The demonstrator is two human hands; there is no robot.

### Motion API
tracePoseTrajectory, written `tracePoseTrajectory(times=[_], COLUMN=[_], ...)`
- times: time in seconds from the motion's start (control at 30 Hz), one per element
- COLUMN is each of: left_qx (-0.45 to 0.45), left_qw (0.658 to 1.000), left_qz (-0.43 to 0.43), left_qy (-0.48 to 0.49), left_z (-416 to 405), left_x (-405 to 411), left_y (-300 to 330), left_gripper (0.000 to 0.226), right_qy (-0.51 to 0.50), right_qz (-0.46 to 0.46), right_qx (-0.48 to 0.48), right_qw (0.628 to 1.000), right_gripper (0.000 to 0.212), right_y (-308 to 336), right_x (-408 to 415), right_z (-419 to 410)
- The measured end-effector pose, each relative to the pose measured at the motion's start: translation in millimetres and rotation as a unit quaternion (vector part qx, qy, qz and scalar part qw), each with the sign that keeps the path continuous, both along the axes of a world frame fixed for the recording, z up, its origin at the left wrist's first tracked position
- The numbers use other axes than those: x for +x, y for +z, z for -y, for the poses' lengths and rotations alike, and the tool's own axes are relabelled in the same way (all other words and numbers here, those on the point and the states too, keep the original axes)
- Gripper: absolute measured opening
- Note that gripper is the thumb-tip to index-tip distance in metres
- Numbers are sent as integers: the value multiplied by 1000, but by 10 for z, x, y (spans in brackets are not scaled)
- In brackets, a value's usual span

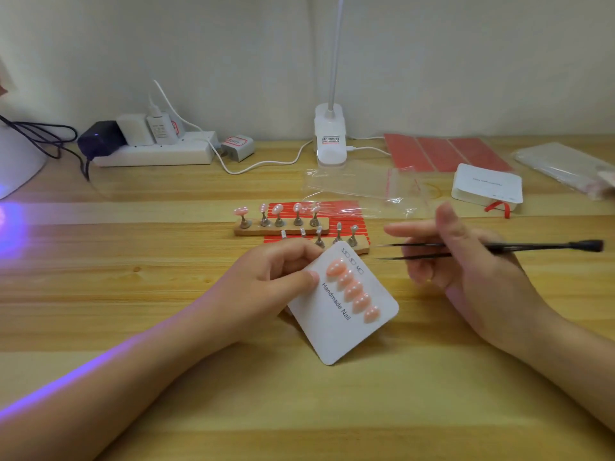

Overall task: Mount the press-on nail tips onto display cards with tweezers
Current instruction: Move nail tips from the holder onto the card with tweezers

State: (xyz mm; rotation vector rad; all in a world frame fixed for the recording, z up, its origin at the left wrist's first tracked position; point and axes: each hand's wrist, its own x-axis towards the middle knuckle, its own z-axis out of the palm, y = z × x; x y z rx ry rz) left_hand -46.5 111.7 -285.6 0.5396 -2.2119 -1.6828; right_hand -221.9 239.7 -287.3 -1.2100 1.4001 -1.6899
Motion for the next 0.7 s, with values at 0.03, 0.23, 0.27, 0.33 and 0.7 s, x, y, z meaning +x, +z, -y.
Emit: tracePoseTrajectory(times=[0.03,0.23,0.27,0.33,0.7], left_qx=[-6,-12,-7,-2,-20], left_qw=[1000,1000,1000,1000,1000], left_qz=[6,10,6,1,4], left_qy=[-3,2,2,7,23], left_z=[0,10,8,2,-7], left_x=[2,-11,-15,-18,-33], left_y=[-1,-22,-20,-15,-9], left_gripper=[16,26,29,34,36], right_qy=[8,25,20,15,28], right_qz=[4,23,31,47,36], right_qx=[0,30,32,35,56], right_qw=[1000,999,999,998,997], right_gripper=[47,36,32,22,22], right_y=[-10,-2,-8,-16,-22], right_x=[4,-4,-10,-12,9], right_z=[8,14,18,31,61])
